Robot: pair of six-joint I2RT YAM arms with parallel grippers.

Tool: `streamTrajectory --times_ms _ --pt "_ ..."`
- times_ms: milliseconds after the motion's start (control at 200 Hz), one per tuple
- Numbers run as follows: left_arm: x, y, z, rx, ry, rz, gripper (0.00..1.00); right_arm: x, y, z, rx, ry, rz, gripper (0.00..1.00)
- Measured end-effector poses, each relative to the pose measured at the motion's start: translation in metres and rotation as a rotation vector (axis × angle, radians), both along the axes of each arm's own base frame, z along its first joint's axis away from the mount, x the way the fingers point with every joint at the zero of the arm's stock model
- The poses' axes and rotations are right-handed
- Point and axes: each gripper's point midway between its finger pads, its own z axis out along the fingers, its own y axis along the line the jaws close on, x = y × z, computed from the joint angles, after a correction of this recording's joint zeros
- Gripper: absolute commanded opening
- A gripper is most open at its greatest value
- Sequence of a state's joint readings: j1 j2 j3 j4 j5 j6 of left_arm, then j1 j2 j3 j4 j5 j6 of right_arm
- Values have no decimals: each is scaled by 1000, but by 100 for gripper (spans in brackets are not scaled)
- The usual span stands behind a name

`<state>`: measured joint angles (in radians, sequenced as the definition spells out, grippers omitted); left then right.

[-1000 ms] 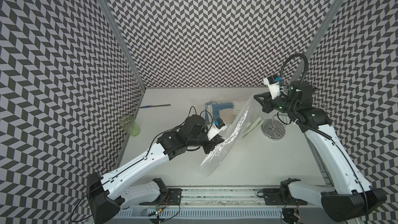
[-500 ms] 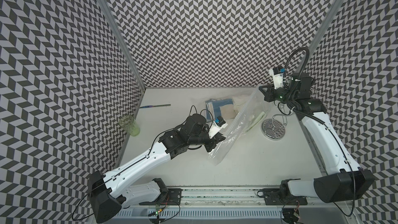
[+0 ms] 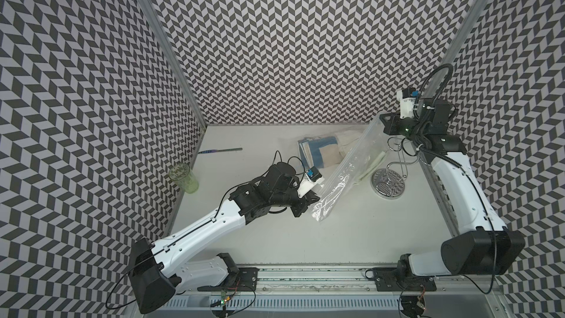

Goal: Place the folded towel into the vacuum bag
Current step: Close the vacuum bag at the center of the board.

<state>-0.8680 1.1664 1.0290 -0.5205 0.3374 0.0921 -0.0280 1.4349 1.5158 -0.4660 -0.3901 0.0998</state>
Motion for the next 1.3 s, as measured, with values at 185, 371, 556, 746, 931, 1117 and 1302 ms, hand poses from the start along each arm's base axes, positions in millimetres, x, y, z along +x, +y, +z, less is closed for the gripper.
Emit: streamTrajectory --times_ms 185,371,556,746,931,1117,1302 --pt "-1 -1 -3 3 9 -12 0 3 -5 0 0 0 -11 0" --pt "-3 -3 -13 29 39 -28 0 7 -7 1 1 -13 -14 0" --pt "-5 -6 -19 50 67 -49 0 9 -9 6 -1 -40 -16 0" --pt "-9 -3 -19 74 89 -53 35 11 10 10 -13 -88 11 0" --pt "-10 2 13 -16 118 -42 42 -8 42 15 -59 -122 62 3" --pt "25 27 101 -248 24 81 40 -55 87 22 -120 -159 157 0" --pt "66 29 100 -302 48 199 36 -87 101 9 -150 -139 200 0"
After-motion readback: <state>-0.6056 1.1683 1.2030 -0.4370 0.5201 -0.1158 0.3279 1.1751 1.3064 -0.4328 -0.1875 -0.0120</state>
